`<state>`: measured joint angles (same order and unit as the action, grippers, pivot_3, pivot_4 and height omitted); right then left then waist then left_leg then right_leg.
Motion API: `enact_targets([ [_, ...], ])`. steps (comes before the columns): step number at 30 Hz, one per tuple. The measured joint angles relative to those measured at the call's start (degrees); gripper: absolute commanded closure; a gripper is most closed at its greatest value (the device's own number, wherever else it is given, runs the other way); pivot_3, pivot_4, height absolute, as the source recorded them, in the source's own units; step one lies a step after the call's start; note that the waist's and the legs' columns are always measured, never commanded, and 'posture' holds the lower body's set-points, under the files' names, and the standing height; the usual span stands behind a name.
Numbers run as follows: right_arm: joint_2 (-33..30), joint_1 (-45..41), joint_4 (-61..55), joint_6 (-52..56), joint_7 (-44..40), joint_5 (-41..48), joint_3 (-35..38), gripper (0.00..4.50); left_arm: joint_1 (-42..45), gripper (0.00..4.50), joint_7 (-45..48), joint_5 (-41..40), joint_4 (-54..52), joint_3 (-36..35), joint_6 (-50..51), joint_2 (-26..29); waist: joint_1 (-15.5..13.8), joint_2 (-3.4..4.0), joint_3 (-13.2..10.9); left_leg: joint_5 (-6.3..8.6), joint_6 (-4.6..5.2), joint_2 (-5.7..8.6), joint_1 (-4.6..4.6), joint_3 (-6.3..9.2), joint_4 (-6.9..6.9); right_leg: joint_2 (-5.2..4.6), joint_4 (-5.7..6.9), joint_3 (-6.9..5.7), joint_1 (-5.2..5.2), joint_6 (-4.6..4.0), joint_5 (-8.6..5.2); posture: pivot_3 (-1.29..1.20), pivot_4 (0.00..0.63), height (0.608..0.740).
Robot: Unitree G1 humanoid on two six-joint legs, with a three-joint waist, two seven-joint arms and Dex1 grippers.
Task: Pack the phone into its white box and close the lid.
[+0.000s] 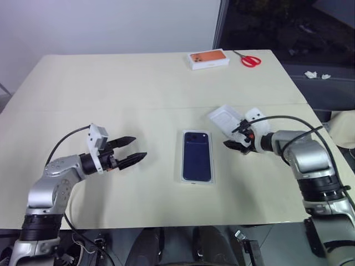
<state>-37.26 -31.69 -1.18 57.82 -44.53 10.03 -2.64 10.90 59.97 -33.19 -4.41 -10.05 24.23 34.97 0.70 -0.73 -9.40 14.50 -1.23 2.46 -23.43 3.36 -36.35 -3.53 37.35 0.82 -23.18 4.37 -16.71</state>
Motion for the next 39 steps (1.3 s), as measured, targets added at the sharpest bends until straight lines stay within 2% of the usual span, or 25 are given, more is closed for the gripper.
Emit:
enact_targets([
  [1,0.00,0.01,-0.89,1.45,-0.14,0.92,0.02,1.06,0.00,0.00,0.19,0.00,-0.29,-0.14,-0.60,0.52,-0.01,0.00,0.00,0.00,0.00,0.00,0.00,0.00,0.00,0.00,0.00,0.00,0.01,0.00,0.00,0.00,0.150,0.740],
  [7,-2.06,1.38,-2.24,1.65,0.37,1.44,-1.53,4.16,0.25,0.00,-0.15,0.11,-0.29,-0.10,-1.16,0.63,-0.13,0.00,0.00,0.00,0.01,0.01,0.00,0.00,-0.03,0.00,-0.01,-0.01,0.03,0.00,0.00,0.00,0.150,0.740],
  [8,-2.36,2.12,-2.45,0.14,0.89,0.88,-1.74,4.46,0.35,0.00,-0.39,0.12,-0.29,-0.06,-1.19,0.48,-0.09,0.00,0.00,0.00,0.01,0.01,0.00,-0.01,-0.02,0.00,0.00,0.00,0.03,0.00,0.00,0.00,0.150,0.740],
  [13,-2.36,3.05,-3.13,-2.02,2.18,0.31,-2.57,4.46,0.80,0.00,-0.61,0.12,-1.11,0.26,-1.18,-0.07,0.04,-0.01,0.01,0.00,0.01,0.00,0.03,-0.01,-0.14,0.02,0.14,0.00,0.05,0.01,0.00,0.00,0.150,0.740],
  [17,0.34,1.85,-2.76,2.46,3.15,2.93,0.11,4.46,0.91,0.00,-0.71,0.20,-0.83,0.25,-1.18,0.13,0.10,-0.01,0.00,0.00,0.01,-0.01,0.04,0.00,-0.27,0.04,0.26,0.00,0.07,0.01,0.00,0.00,0.150,0.740],
  [20,6.53,-3.13,-1.94,9.51,5.42,8.39,7.17,4.46,2.32,0.00,-1.20,0.27,-0.12,0.17,-1.18,0.21,0.24,0.00,-0.03,0.00,0.01,-0.04,0.03,0.00,-0.33,0.09,0.36,0.02,0.02,0.01,0.01,0.00,0.150,0.740],
  [24,17.99,-13.93,-2.34,24.47,7.79,18.33,22.41,4.46,3.46,0.00,-1.52,0.21,0.56,-0.15,-1.20,0.57,0.23,0.05,-0.06,0.00,0.01,-0.05,0.01,-0.02,-0.32,0.11,0.48,0.05,-0.08,0.00,0.00,0.00,0.150,0.740],
  [26,22.13,-17.60,-2.21,30.55,9.25,22.38,27.82,4.46,3.58,0.00,-1.51,0.19,1.42,-0.29,-1.20,0.61,0.15,0.04,-0.05,0.00,0.01,-0.05,0.00,-0.01,-0.32,0.10,0.49,0.05,-0.09,0.00,0.00,0.00,0.150,0.740],
  [29,29.02,-18.76,0.72,34.22,15.31,29.39,33.77,4.46,3.63,0.00,-1.54,0.20,2.33,-0.60,-1.20,0.94,0.01,0.04,-0.05,0.00,0.01,-0.01,-0.01,-0.02,-0.36,0.04,0.51,0.05,-0.08,-0.01,0.01,0.00,0.150,0.740],
  [33,36.82,-16.00,1.71,34.28,26.68,41.71,35.75,4.46,4.76,0.00,-2.24,0.10,2.16,-1.26,-1.18,0.95,0.28,0.06,-0.06,0.00,0.01,0.00,-0.05,-0.03,-0.35,0.03,0.58,0.06,-0.18,-0.01,0.00,0.00,0.150,0.740],
  [39,39.65,-10.86,1.72,34.29,44.21,60.66,36.05,4.46,2.50,0.00,-3.57,-0.10,0.71,-2.47,-0.95,0.87,0.46,0.07,-0.06,0.00,0.02,0.00,-0.06,-0.07,-0.38,0.03,0.63,0.10,-0.19,-0.01,0.00,0.00,0.150,0.740],
])
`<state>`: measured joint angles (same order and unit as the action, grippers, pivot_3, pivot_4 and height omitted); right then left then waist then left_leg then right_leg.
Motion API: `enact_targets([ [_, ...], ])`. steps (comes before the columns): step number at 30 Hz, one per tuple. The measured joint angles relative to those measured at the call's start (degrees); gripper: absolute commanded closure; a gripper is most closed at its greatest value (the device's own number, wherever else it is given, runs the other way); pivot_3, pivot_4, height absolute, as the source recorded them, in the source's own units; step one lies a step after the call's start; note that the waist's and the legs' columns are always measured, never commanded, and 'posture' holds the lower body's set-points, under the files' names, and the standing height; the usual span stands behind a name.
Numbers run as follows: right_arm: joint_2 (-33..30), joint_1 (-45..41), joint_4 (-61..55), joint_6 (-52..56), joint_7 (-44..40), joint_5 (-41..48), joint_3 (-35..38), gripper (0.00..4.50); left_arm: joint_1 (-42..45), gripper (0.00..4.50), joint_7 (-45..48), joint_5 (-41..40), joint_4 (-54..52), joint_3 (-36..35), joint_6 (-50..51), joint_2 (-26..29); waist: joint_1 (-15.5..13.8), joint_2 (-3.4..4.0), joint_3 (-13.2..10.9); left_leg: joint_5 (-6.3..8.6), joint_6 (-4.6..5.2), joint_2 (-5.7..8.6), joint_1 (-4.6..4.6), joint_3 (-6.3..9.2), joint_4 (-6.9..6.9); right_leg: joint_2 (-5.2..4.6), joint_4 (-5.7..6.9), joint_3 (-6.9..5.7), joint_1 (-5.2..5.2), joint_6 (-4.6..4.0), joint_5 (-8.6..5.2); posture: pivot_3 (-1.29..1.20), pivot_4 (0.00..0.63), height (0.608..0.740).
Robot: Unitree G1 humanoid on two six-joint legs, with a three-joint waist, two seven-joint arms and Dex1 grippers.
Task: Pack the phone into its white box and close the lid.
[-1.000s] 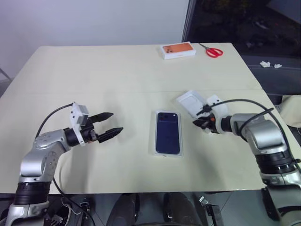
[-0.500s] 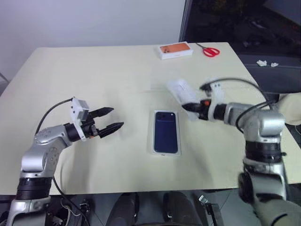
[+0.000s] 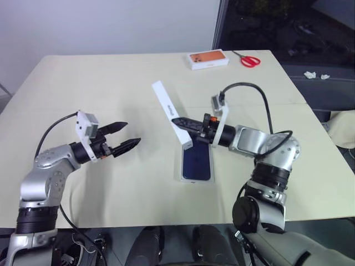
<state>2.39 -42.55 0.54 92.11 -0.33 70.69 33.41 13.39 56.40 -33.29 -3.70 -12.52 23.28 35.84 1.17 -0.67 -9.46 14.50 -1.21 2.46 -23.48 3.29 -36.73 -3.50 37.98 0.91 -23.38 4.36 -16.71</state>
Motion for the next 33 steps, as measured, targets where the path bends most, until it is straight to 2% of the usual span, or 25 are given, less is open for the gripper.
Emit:
enact_targets([
  [4,1.80,4.63,0.01,-1.29,11.13,13.48,-2.65,4.46,-0.55,0.00,-0.71,-0.28,-1.30,0.04,0.07,-0.65,0.12,0.00,0.00,0.00,0.01,-0.03,0.00,-0.01,0.00,0.03,0.01,0.00,0.00,0.00,0.00,0.00,0.150,0.740],
  [8,-1.40,13.73,-0.84,-11.77,25.17,31.73,-13.93,4.46,-0.30,0.00,-1.68,-1.01,-1.69,0.18,0.12,-1.48,0.11,0.00,0.00,0.00,0.03,-0.03,-0.02,-0.02,-0.06,0.03,0.01,0.00,0.03,0.01,0.00,0.00,0.150,0.740],
  [11,-2.57,17.09,-4.36,-18.96,30.07,38.60,-19.95,4.46,-0.23,0.00,-1.87,-1.15,-1.71,0.25,0.12,-1.84,0.29,-0.01,0.00,0.00,0.04,-0.05,-0.01,-0.02,-0.10,0.10,0.02,-0.02,0.04,0.02,-0.01,0.00,0.150,0.740],
  [16,-0.28,21.30,-9.87,-27.41,32.82,40.46,-24.90,4.46,-0.26,0.00,-1.86,-1.19,-2.04,0.51,0.16,-2.17,1.24,-0.01,0.00,0.01,0.04,-0.14,-0.01,-0.01,-0.09,0.20,0.02,-0.01,0.05,0.03,-0.02,0.00,0.150,0.740],
  [23,5.92,21.84,-10.62,-37.15,38.54,40.54,-25.18,4.46,-0.26,0.00,-1.96,-1.17,-2.20,0.61,0.15,-2.55,1.35,0.00,0.00,0.01,0.04,-0.18,0.00,-0.01,-0.09,0.25,0.01,0.00,0.04,0.03,-0.02,0.00,0.150,0.740],
  [33,6.26,22.76,-14.17,-42.90,43.52,40.82,-24.92,4.46,-0.25,0.00,-2.21,-0.94,-2.21,2.53,-0.06,-3.64,1.30,0.02,-0.01,0.01,0.04,-0.18,0.00,-0.01,-0.09,0.23,0.01,0.01,0.04,0.02,-0.02,0.00,0.150,0.740],
])
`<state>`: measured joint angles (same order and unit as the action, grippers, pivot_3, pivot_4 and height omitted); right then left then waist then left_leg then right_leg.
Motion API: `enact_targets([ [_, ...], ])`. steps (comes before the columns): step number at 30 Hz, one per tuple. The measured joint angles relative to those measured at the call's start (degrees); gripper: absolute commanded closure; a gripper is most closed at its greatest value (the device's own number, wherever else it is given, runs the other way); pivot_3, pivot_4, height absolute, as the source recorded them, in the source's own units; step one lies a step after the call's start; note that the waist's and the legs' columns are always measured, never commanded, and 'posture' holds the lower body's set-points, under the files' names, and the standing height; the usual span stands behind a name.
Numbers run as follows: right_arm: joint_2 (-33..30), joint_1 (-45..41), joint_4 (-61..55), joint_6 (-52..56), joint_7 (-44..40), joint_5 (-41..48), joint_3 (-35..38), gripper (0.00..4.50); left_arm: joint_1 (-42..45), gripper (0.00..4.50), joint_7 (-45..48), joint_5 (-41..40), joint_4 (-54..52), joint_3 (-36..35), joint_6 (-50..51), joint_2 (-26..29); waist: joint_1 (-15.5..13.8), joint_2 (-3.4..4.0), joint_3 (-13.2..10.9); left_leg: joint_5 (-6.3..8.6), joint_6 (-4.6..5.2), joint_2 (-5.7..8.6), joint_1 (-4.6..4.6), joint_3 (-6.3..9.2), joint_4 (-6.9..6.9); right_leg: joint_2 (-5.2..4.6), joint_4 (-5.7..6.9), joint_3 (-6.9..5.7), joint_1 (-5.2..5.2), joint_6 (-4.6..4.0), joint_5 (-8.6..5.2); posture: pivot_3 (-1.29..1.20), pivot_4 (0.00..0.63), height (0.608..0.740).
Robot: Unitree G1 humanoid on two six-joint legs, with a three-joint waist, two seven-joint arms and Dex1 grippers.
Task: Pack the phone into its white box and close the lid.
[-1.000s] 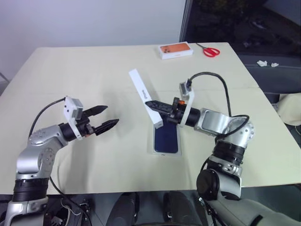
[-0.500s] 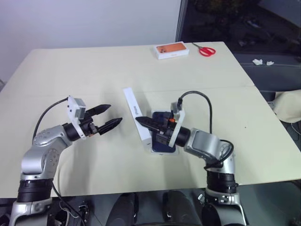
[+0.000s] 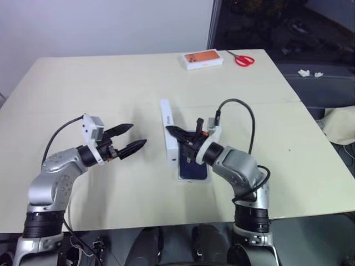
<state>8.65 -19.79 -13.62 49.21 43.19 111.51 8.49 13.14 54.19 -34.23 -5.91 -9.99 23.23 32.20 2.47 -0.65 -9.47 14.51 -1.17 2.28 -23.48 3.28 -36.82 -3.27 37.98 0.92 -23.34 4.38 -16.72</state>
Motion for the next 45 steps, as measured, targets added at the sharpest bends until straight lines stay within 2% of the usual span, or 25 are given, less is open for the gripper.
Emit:
enact_targets([
  [9,0.06,0.11,-0.79,-2.05,1.11,0.03,-0.17,4.46,1.10,0.00,-0.73,1.10,0.91,0.95,-0.71,-1.40,0.01,0.00,0.00,0.00,0.00,0.00,0.00,-0.01,0.00,0.00,0.00,0.01,0.00,0.00,0.00,0.00,0.150,0.740],
  [18,0.03,-0.23,-0.31,3.25,-2.87,0.06,-1.25,4.46,1.10,0.00,-0.74,1.10,1.31,0.94,-1.21,-1.87,0.01,0.00,0.00,0.00,0.00,0.00,0.00,0.00,0.00,0.00,0.00,0.01,0.00,0.00,0.00,0.00,0.150,0.740],
  [27,-1.00,0.27,5.01,7.72,-6.15,0.08,-2.46,4.46,0.80,0.00,-0.91,1.23,1.31,1.31,-1.31,-2.76,-0.01,0.00,0.00,0.00,0.00,0.00,0.00,-0.01,0.00,0.00,-0.01,0.00,0.01,0.00,0.00,0.00,0.150,0.740],
  [37,-4.71,2.61,8.24,9.42,-9.85,0.11,-2.94,4.46,-0.80,0.00,-1.49,1.27,1.27,1.45,-1.32,-3.01,-0.02,0.00,0.00,0.00,0.01,0.00,0.00,-0.01,0.00,0.00,-0.01,0.00,0.02,0.00,0.00,0.00,0.150,0.740],
  [40,-5.02,2.62,8.24,8.99,-10.14,0.11,-3.36,4.50,-1.26,0.88,-1.50,1.28,1.27,1.57,-1.32,-3.20,-0.03,0.00,0.00,0.00,0.01,0.00,0.00,-0.01,0.00,0.00,-0.01,0.00,0.02,0.00,0.00,0.00,0.150,0.740],
  [43,-5.43,2.62,8.23,8.59,-10.31,0.13,-3.79,4.50,-1.75,2.47,-1.45,1.25,1.28,2.16,-1.29,-3.74,-0.09,0.00,0.00,0.00,0.01,0.00,0.00,-0.01,0.00,0.00,-0.01,0.00,0.03,0.00,0.00,0.00,0.150,0.740],
  [45,-5.90,2.62,8.19,8.27,-10.47,0.16,-4.10,4.50,-1.79,3.36,-1.43,1.24,1.28,2.60,-1.28,-4.37,-0.09,-0.01,0.00,0.00,0.01,0.00,0.00,-0.01,-0.01,-0.01,-0.01,0.00,0.03,0.00,0.00,0.00,0.150,0.740],
])
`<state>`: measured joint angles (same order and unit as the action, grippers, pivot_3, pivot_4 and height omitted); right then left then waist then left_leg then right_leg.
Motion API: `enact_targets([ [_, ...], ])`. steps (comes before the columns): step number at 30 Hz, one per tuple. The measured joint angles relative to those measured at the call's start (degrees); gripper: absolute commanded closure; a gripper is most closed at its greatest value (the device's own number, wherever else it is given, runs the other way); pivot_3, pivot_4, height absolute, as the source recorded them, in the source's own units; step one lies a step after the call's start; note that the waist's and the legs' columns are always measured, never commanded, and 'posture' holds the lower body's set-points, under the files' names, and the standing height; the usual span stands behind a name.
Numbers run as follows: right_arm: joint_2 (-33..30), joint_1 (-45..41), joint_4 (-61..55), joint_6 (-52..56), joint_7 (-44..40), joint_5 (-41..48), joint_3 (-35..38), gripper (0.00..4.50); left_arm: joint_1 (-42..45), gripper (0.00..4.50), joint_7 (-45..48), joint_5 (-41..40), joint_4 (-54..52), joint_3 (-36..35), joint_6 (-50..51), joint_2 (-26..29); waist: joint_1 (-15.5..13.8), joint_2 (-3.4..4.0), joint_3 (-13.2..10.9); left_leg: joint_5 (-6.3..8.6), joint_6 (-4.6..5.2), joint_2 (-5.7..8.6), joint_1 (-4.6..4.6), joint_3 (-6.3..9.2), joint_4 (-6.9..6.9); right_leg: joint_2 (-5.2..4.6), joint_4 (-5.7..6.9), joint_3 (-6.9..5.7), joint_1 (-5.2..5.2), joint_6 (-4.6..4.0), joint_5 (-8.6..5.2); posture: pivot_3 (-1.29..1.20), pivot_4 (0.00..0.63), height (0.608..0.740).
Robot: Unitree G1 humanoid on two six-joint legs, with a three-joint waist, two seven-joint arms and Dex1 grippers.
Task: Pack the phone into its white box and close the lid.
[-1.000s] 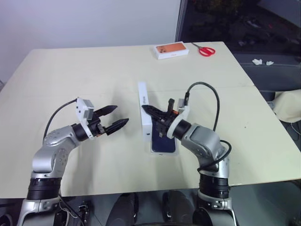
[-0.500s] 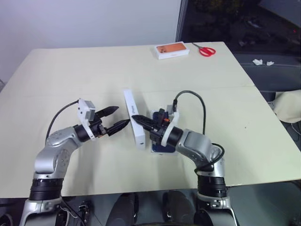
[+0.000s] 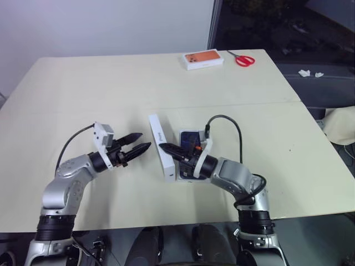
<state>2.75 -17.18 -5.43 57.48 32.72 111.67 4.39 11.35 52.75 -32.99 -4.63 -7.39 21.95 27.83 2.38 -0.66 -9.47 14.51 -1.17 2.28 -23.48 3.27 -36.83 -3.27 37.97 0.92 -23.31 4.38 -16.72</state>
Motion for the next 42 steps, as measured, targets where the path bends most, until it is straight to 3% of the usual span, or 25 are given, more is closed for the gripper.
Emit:
enact_targets([
  [2,-1.00,-0.01,-0.12,-0.16,-0.44,0.01,-0.59,4.50,0.00,4.44,0.00,-0.01,0.00,0.19,0.01,-0.83,0.01,0.00,0.00,0.00,0.00,0.00,0.00,0.00,0.00,0.00,0.00,0.00,0.00,0.00,0.00,0.00,0.150,0.740],
  [5,-1.62,-0.03,-0.18,-0.48,-0.97,0.03,-1.12,4.50,0.02,4.48,-0.28,0.04,0.01,1.16,0.02,-1.53,0.02,0.00,0.00,0.00,0.00,0.00,0.00,0.00,0.00,0.00,0.00,0.00,0.00,0.00,0.00,0.00,0.150,0.740],
  [8,-2.33,-0.02,-0.18,-0.56,-1.24,0.01,-1.45,3.61,0.13,4.50,-0.83,0.59,0.15,1.77,-0.24,-2.24,0.01,0.00,0.00,0.00,0.00,0.00,0.00,0.00,0.00,0.00,0.00,0.00,0.01,0.00,0.00,0.00,0.150,0.740],
  [14,-6.41,-0.05,-0.18,-0.54,-2.98,0.00,-2.17,0.60,0.21,4.50,-1.77,1.40,1.33,2.49,-1.09,-3.82,-0.03,0.00,0.00,0.00,0.01,0.00,0.00,0.00,-0.02,0.01,-0.01,-0.01,0.02,0.00,0.00,0.00,0.150,0.740],
  [17,-14.37,-2.57,-0.28,1.56,-9.63,-4.12,-2.81,0.60,0.50,4.50,-1.75,1.85,2.05,3.48,-1.43,-5.13,-0.21,0.06,-0.05,0.03,0.06,0.03,-0.01,-0.03,-0.14,0.00,-0.01,-0.02,0.08,0.00,0.00,0.00,0.150,0.740],
  [21,-28.72,-9.03,-1.06,3.85,-25.88,-16.84,-0.93,0.60,0.98,4.50,-1.78,2.76,3.39,5.21,-2.16,-7.32,-0.99,0.03,-0.06,0.11,0.19,0.03,-0.01,-0.04,-0.22,0.05,-0.06,-0.04,0.14,0.02,-0.01,0.00,0.150,0.740],
  [25,-38.24,-11.82,-1.01,3.71,-42.85,-29.64,-2.26,0.60,3.69,4.50,-1.92,3.72,5.67,6.58,-3.48,-9.69,-1.61,0.04,-0.09,0.13,0.22,-0.03,-0.01,-0.07,-0.23,0.10,-0.08,-0.03,0.15,0.03,-0.01,0.00,0.150,0.740],
  [30,-45.48,-14.63,-0.19,-4.25,-58.54,-49.84,-8.03,0.60,5.41,4.50,-2.04,4.86,9.62,7.49,-4.88,-12.38,-1.65,-0.01,-0.12,0.13,0.23,-0.03,-0.01,-0.06,-0.26,0.09,-0.10,-0.04,0.16,0.03,-0.01,0.00,0.150,0.740],
  [34,-46.35,-13.95,-0.40,-13.83,-66.97,-65.62,-15.33,0.60,5.85,4.50,-1.95,5.10,10.28,8.10,-4.99,-12.43,-1.58,-0.03,-0.13,0.13,0.22,-0.03,-0.01,-0.07,-0.26,0.08,-0.08,-0.02,0.14,0.04,-0.01,0.00,0.150,0.740],
  [37,-44.72,-13.89,-0.24,-16.91,-69.84,-70.42,-15.69,1.40,6.03,4.50,-2.05,4.88,10.10,7.60,-4.88,-12.09,-1.71,-0.04,-0.14,0.13,0.22,-0.03,-0.01,-0.06,-0.28,0.05,-0.08,-0.02,0.15,0.04,0.00,0.00,0.150,0.740],
  [42,-43.65,-13.63,1.82,-21.93,-73.52,-79.32,-17.28,3.88,5.29,4.50,-2.66,3.71,8.10,5.14,-3.62,-10.50,-1.75,-0.07,-0.15,0.14,0.21,-0.01,-0.01,-0.06,-0.28,0.02,-0.09,-0.02,0.15,0.04,0.00,0.00,0.150,0.740],
])
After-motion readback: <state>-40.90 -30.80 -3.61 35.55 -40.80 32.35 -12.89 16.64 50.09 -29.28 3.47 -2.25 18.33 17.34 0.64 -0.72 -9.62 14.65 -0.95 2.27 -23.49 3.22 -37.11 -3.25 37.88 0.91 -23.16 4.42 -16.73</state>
